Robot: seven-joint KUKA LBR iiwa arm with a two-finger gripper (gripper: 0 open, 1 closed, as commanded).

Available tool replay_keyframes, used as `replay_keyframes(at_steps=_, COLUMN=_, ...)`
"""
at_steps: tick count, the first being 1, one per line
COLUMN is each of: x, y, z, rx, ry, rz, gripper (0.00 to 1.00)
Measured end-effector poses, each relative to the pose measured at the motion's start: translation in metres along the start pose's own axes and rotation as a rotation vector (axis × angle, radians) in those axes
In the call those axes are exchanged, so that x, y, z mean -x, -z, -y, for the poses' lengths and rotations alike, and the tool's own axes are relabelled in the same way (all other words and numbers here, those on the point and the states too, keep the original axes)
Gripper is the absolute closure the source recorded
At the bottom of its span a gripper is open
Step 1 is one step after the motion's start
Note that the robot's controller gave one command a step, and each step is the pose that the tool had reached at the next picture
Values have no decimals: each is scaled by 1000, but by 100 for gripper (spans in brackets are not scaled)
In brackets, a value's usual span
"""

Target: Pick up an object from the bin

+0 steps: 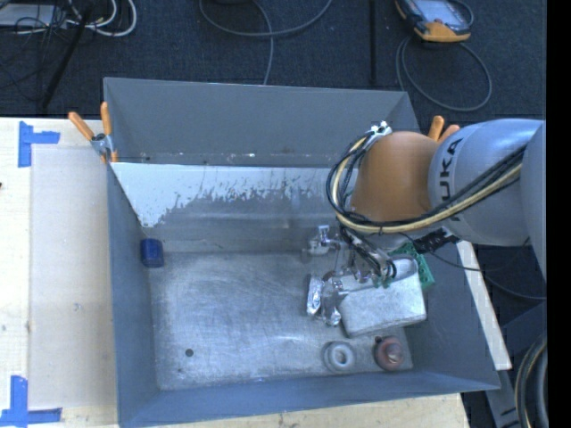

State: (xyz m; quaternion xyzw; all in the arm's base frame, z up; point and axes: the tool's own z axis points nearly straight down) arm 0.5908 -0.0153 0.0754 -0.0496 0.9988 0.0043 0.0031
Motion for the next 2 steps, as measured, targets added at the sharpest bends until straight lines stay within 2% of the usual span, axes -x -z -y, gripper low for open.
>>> replay_keyframes(at_steps=1, x=-1, y=1, z=2, rx=-2, ry=-2, rz=-4, gripper=100)
replay_keyframes(at_steps=2, x=-10, y=148, z=15, rx=-10, ry=178, rz=1, gripper=100)
